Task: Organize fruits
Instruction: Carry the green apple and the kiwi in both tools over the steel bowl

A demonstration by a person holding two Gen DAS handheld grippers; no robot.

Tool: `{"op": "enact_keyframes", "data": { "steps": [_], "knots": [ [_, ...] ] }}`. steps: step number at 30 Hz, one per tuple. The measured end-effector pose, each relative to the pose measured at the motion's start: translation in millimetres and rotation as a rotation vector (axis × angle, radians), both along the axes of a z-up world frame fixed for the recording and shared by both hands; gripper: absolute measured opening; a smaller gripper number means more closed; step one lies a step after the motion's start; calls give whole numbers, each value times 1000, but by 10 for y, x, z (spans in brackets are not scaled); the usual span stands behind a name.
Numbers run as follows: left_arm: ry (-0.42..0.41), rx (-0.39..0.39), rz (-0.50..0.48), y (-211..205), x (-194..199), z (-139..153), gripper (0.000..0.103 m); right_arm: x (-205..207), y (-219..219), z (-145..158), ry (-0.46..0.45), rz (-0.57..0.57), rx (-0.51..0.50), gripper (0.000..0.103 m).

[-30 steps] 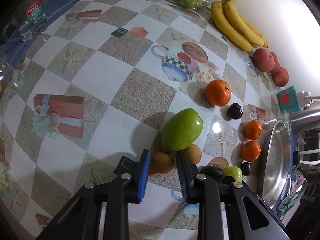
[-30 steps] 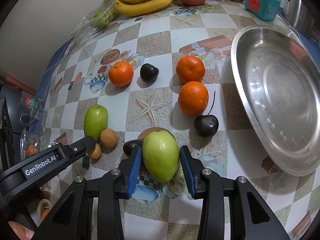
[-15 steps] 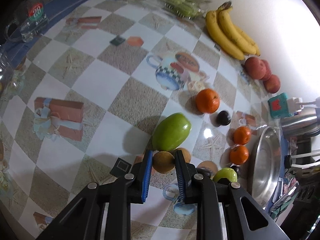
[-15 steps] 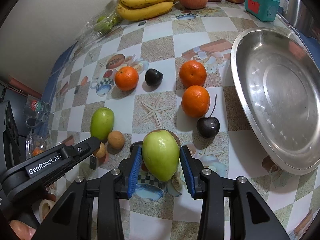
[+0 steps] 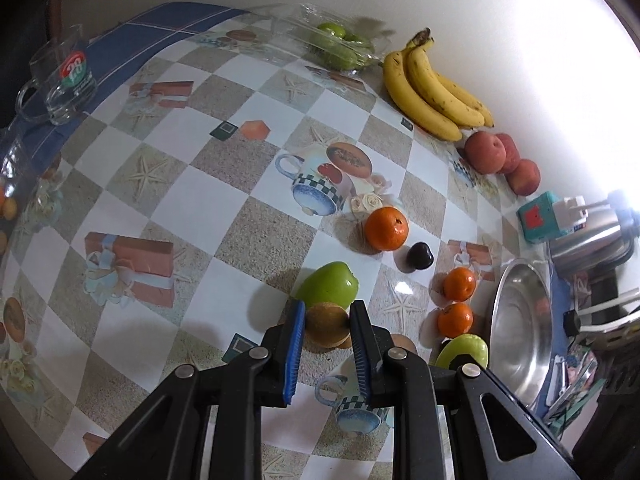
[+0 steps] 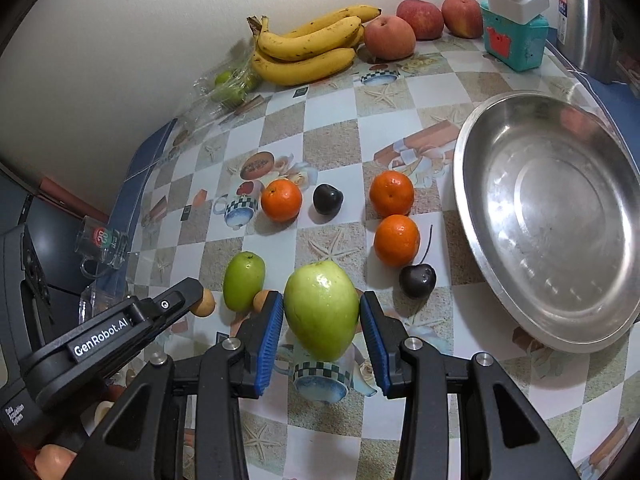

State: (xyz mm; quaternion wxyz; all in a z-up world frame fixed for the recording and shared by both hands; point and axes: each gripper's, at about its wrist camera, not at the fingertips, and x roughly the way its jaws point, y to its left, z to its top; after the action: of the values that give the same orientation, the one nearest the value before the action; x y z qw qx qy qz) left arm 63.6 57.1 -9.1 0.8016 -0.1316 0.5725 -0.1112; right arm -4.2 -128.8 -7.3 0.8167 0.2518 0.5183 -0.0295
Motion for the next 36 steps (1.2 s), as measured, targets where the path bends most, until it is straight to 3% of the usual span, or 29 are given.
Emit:
{"op": "enact_keyframes", "data": {
  "steps": [5, 15, 36],
  "knots": [
    [-17, 31, -18, -95, -12, 40, 25, -3, -94, -6, 23, -13, 9, 41],
    [-65, 73, -101, -468, 44, 229, 25, -76, -543, 116, 0, -151, -39, 41],
    [-212, 109, -457, -2051, -48, 448, 25, -356, -1674, 205, 9, -485, -77, 41]
  ]
}}
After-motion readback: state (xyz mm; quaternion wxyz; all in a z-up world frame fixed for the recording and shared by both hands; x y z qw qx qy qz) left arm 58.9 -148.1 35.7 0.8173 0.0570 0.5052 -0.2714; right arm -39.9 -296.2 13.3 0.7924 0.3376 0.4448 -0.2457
